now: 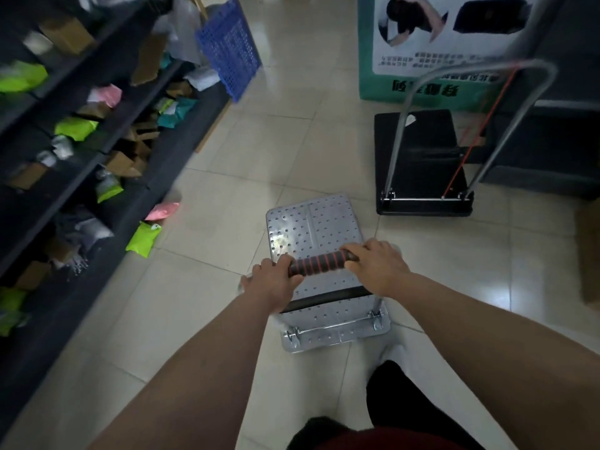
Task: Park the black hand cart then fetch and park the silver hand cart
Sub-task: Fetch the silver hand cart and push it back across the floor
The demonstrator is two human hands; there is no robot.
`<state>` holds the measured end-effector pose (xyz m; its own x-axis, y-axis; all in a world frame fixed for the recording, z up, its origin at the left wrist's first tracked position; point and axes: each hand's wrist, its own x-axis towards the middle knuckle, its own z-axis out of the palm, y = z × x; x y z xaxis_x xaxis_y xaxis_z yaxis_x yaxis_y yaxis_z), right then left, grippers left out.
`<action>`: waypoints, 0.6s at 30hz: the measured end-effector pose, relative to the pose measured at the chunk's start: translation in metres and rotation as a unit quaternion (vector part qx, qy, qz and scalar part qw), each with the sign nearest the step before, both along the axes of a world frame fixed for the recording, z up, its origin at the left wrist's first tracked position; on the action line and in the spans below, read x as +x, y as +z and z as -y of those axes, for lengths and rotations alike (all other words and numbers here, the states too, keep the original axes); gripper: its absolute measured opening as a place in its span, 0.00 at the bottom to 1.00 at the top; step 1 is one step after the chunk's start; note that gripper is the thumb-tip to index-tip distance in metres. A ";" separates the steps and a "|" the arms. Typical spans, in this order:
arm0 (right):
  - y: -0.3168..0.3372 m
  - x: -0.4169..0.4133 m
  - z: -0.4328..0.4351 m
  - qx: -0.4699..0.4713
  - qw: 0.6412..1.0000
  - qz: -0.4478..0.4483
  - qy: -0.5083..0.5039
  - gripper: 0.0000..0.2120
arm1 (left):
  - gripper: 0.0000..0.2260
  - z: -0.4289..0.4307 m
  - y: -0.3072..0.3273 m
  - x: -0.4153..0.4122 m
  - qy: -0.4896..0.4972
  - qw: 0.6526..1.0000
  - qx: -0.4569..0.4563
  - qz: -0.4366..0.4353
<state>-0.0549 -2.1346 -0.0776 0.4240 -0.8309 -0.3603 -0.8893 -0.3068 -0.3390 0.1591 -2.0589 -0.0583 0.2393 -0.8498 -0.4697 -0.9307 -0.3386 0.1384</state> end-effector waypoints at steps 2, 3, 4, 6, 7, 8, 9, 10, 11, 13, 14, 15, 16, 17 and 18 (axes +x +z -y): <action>0.001 0.003 0.029 0.001 1.000 0.001 0.017 0.17 | 0.17 0.025 0.001 0.000 0.018 1.000 0.004 0.008; 0.001 0.004 0.044 0.002 1.000 0.005 0.023 0.17 | 0.17 0.037 0.002 0.000 0.029 1.000 0.006 0.006; 0.002 0.005 0.057 0.005 1.000 0.009 0.027 0.17 | 0.17 0.048 0.002 -0.001 0.037 0.999 0.007 0.004; 0.002 0.005 0.077 -0.001 0.999 0.011 0.034 0.17 | 0.16 0.065 0.002 -0.005 0.046 0.999 0.007 0.001; 0.001 0.004 0.087 -0.011 0.999 0.013 0.036 0.17 | 0.16 0.074 0.001 -0.006 0.049 0.999 0.004 -0.002; -0.001 0.003 0.097 -0.018 0.999 0.016 0.035 0.18 | 0.16 0.083 0.001 -0.007 0.052 0.999 0.002 -0.004; -0.001 0.003 0.108 -0.021 0.999 0.020 0.032 0.18 | 0.16 0.093 0.002 -0.009 0.054 0.998 0.000 -0.006; -0.001 0.003 0.120 -0.020 0.999 0.024 0.030 0.18 | 0.16 0.104 0.003 -0.009 0.056 0.998 -0.001 -0.007; -0.001 0.005 0.132 -0.015 0.999 0.025 0.030 0.18 | 0.16 0.115 0.004 -0.009 0.058 0.998 0.000 -0.010; 0.001 0.011 0.154 -0.001 0.999 0.025 0.028 0.18 | 0.15 0.136 0.006 -0.007 0.064 0.998 0.006 -0.021; 0.002 0.014 0.166 0.002 0.999 0.026 0.027 0.18 | 0.14 0.148 0.006 -0.004 0.067 0.997 0.006 -0.028; 0.003 0.017 0.179 0.004 0.999 0.027 0.026 0.18 | 0.14 0.159 0.006 -0.001 0.068 0.997 0.005 -0.034; 0.004 0.021 0.192 0.005 0.999 0.026 0.028 0.18 | 0.14 0.172 0.006 0.004 0.068 0.997 0.003 -0.040; 0.005 0.026 0.206 0.005 0.999 0.022 0.030 0.17 | 0.13 0.184 0.006 0.009 0.068 0.997 0.004 -0.046; 0.005 0.032 0.221 0.003 0.999 0.016 0.034 0.17 | 0.13 0.197 0.006 0.015 0.068 0.996 0.005 -0.053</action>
<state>-0.0233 -2.3555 -0.0721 0.4903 -0.7978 -0.3508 -0.8553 -0.3633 -0.3693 0.1737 -2.2557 -0.0527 0.3008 -0.8079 -0.5068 -0.8560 -0.4629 0.2300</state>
